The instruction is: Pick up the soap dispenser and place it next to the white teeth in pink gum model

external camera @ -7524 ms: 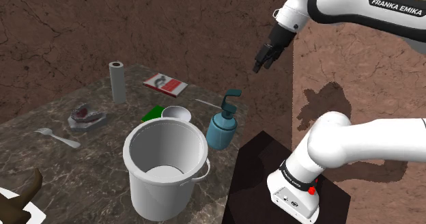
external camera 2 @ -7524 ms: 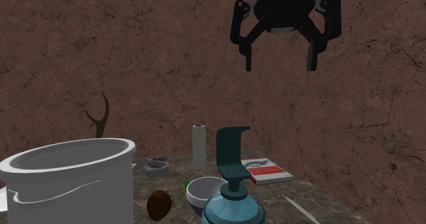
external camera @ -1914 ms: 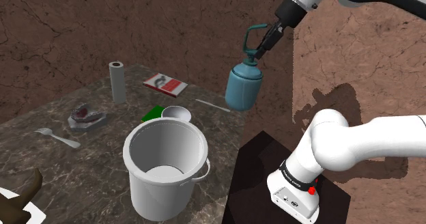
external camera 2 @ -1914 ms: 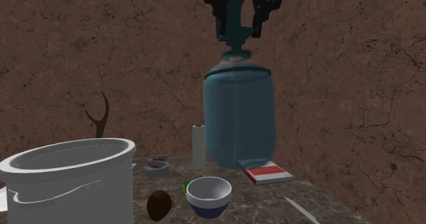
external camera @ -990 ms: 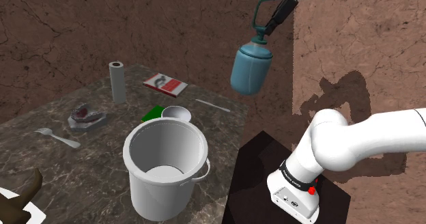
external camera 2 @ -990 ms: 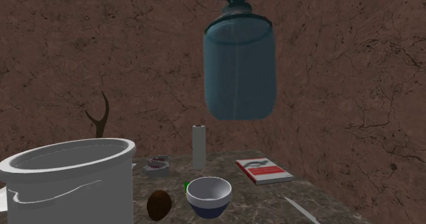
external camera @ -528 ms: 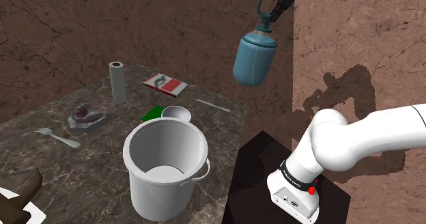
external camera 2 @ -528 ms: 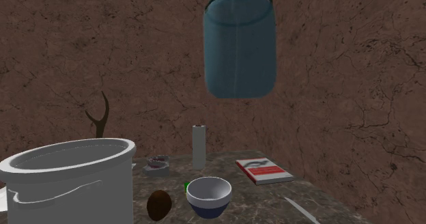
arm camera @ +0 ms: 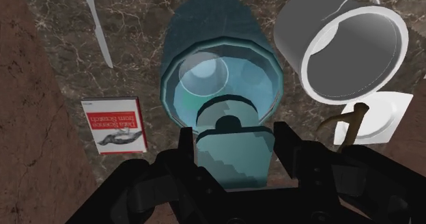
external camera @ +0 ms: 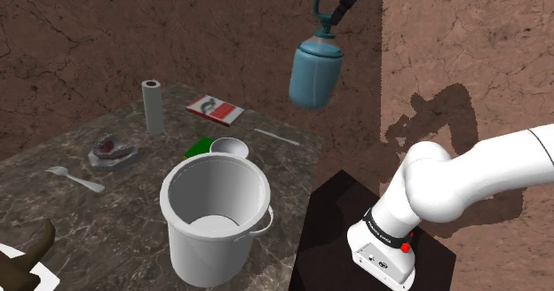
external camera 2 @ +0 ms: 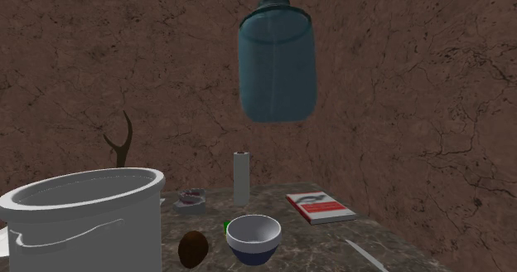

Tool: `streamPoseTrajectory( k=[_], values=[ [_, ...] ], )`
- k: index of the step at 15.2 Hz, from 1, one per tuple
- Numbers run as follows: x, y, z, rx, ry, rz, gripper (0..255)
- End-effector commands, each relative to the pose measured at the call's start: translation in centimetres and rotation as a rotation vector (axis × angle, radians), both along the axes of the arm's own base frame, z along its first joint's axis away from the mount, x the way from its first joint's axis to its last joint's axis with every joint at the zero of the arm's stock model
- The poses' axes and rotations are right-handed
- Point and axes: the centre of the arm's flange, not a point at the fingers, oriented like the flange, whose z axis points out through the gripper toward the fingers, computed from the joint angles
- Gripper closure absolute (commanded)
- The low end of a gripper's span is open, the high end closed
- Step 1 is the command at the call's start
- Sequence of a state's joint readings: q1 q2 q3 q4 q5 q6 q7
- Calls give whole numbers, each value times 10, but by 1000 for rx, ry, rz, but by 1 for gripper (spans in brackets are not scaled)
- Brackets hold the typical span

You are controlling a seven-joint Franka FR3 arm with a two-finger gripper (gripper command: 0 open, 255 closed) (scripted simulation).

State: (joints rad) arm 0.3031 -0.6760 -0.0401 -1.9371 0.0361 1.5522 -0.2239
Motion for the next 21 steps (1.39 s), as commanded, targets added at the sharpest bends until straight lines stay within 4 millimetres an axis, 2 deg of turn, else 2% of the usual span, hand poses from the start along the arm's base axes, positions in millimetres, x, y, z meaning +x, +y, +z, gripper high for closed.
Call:
streamPoseTrajectory(
  k=[1, 21],
  values=[
    [21, 13, -11, 1, -3, 0, 255],
    [218, 146, -126, 1, -3, 0, 255]
  ],
)
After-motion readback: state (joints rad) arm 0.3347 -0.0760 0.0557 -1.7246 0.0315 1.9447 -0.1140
